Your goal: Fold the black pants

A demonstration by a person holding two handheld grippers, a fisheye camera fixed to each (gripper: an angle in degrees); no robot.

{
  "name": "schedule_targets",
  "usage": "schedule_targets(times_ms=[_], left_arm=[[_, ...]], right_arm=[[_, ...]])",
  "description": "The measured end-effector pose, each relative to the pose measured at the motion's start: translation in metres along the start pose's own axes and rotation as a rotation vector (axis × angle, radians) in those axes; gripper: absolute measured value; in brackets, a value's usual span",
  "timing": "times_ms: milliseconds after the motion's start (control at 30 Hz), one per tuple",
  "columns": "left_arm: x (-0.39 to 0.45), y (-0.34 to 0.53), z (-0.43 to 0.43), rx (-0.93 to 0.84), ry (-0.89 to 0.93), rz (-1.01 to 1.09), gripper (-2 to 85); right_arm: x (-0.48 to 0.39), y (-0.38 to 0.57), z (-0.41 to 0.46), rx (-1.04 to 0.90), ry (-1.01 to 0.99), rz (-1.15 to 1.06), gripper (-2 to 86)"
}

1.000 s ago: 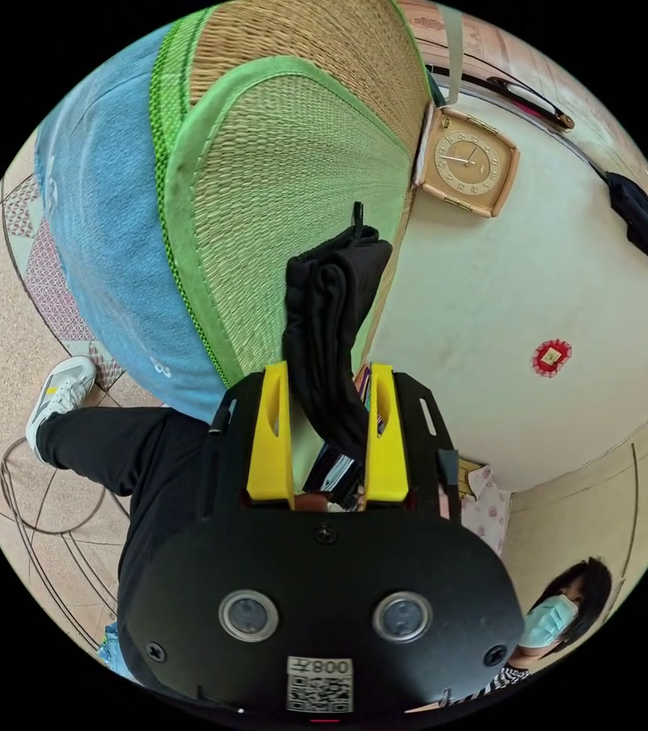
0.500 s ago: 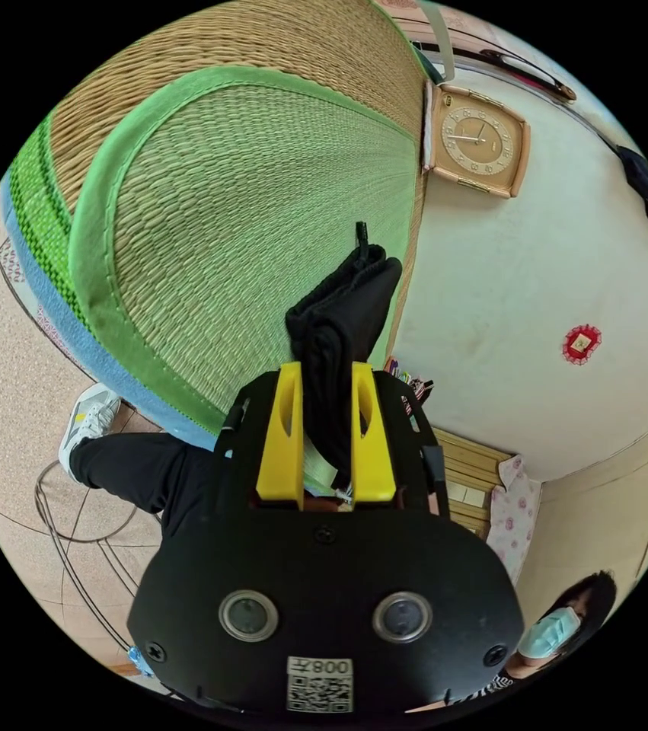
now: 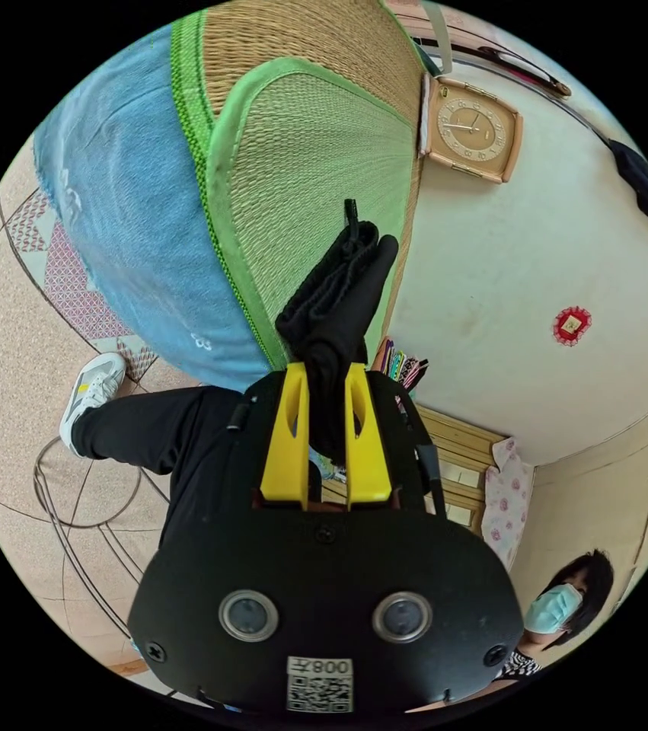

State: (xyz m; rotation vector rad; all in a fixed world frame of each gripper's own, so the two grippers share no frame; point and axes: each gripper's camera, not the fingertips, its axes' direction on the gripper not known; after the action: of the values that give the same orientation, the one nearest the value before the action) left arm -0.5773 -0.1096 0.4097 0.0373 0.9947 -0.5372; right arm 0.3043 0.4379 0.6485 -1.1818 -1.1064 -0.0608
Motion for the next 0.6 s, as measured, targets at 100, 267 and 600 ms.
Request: schedule_targets(times_ms=[100,267,600], left_arm=[[0.003,0.022,0.012,0.001,0.005,0.005,7.9],[0.017,0.061,0.037,-0.011,0.025,0.041,7.6],[0.066,0.131,0.105,-0.050,0.102,0.149,7.1]], right_arm=[[0.020,0.019,0.002,0.008,-0.025,0.015,3.8],[0.035,0.057,0.002,0.028,-0.044,-0.035,2.9],[0.049,0.149,-0.013,0.145,-0.106,-0.195,2.2]])
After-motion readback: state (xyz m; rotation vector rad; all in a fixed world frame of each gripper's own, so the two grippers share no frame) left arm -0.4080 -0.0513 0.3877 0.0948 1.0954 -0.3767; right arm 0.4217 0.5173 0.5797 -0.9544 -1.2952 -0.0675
